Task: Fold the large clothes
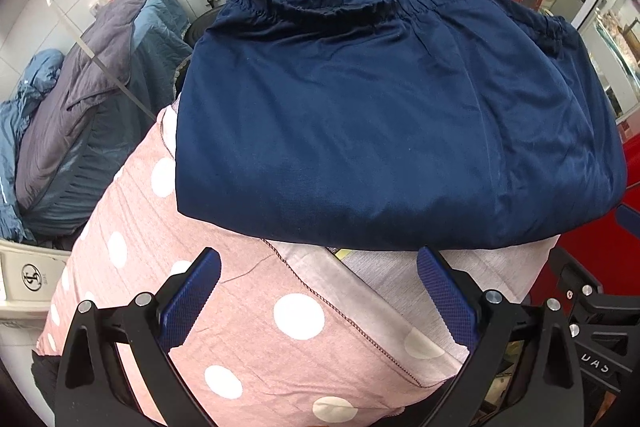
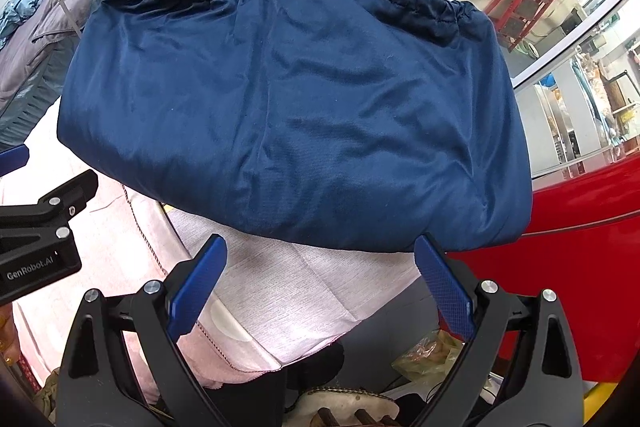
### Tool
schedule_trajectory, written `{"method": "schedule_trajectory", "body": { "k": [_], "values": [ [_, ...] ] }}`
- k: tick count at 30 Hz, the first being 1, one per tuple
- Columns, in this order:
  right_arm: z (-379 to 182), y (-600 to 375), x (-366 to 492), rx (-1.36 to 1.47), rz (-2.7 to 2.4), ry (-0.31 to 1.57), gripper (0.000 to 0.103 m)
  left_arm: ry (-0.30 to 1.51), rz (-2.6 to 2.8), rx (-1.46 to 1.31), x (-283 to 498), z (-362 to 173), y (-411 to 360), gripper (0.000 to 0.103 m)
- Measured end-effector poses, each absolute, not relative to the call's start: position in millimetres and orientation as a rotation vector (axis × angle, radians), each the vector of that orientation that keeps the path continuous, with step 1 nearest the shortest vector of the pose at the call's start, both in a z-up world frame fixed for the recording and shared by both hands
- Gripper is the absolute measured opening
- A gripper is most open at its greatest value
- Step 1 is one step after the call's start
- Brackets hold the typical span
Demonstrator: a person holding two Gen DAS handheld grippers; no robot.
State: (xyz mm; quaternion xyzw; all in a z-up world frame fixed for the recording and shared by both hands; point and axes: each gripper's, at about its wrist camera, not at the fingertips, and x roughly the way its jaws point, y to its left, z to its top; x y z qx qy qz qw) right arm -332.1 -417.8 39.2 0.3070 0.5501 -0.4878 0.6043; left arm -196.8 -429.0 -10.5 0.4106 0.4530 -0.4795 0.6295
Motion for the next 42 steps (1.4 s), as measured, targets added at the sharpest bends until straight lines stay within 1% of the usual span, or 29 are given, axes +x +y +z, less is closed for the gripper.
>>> {"method": "schedule_trajectory", "body": {
  "k": [26,42],
  "values": [
    [39.0,-417.4,-331.1,0.705,-1.117,1.272,0.093,0.966,-1.076,0.994,-201.8,-5.5,-427.9,0.097],
    [37.7,-416.2,-330.1,0.699,-1.110,1.276,0.093,0.948,-1.061,0.971,-198.9,-1.6,-424.1,0.097]
  ]
}}
